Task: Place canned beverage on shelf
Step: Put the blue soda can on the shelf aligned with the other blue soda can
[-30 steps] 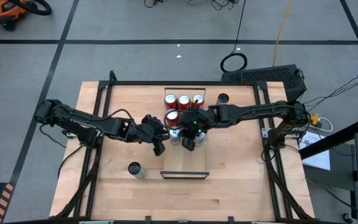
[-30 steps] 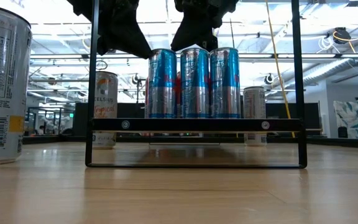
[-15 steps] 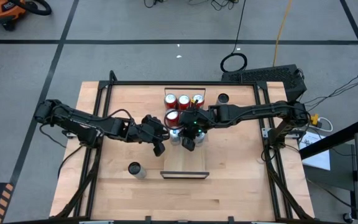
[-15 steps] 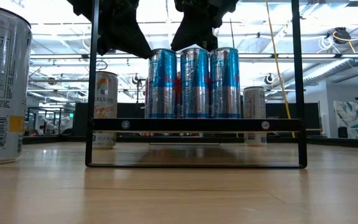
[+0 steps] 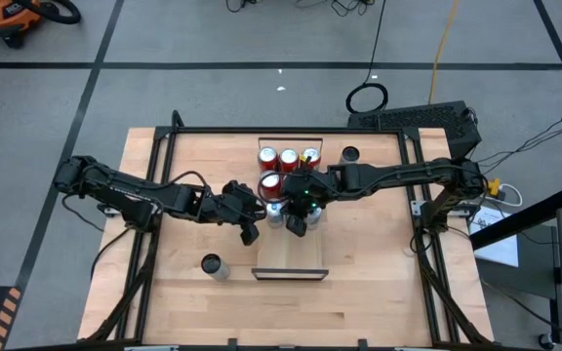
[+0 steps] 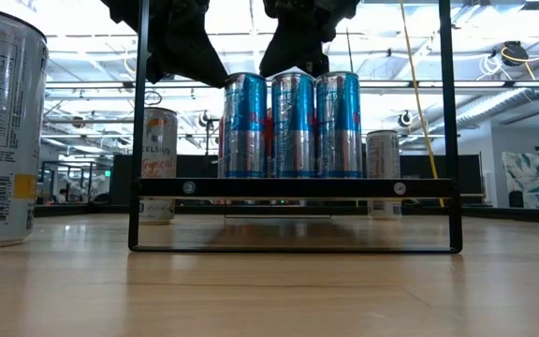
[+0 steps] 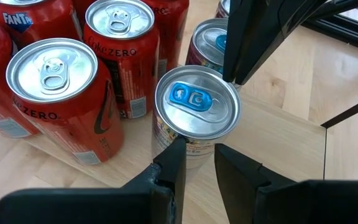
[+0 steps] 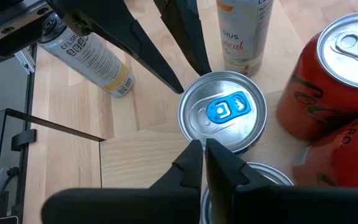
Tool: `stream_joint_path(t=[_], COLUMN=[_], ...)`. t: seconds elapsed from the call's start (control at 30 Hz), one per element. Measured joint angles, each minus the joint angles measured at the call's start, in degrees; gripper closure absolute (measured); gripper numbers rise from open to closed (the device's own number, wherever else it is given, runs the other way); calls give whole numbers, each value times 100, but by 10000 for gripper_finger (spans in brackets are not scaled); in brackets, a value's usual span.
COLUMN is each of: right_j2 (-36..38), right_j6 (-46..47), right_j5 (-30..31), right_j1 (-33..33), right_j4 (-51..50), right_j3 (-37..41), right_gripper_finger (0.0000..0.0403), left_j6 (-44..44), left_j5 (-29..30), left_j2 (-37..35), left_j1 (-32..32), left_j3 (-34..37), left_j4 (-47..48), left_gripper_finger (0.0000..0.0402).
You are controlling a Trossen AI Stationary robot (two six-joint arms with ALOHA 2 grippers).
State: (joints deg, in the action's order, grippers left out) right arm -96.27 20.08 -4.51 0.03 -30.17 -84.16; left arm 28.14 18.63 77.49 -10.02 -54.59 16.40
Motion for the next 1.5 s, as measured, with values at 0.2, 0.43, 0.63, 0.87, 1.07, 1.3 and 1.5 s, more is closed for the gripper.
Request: stream_joint_path(t=[0.2,0.43,0.63,0.87,1.07,1.3,1.5], right_j2=[0,22,24,24,26,28,52], right_j6=[0,3,17,20,22,22,24], right_j5=[0,4,2,0,0,0,0], right_j1=[0,0,0,0,0,0,0], right_j4=[-4,-22,-40,-50,-55,-83,-96], right_j3=[0,0,0,0,0,0,0], right_gripper_finger=[403,403,403,403,403,403,403], left_j6=[0,1,2,9,10,10,11], left_j5=[-4,-53,-52,-114,-155,-157,-157], left_j2=[0,0,0,0,0,0,0], left_j1=[-2,-2,-15,-27,-27,-27,-27], left_j3=[0,0,0,0,0,0,0], left_j4=[0,0,0,-2,-2,-2,-2], left_gripper_finger=[314,314,314,314,314,314,314])
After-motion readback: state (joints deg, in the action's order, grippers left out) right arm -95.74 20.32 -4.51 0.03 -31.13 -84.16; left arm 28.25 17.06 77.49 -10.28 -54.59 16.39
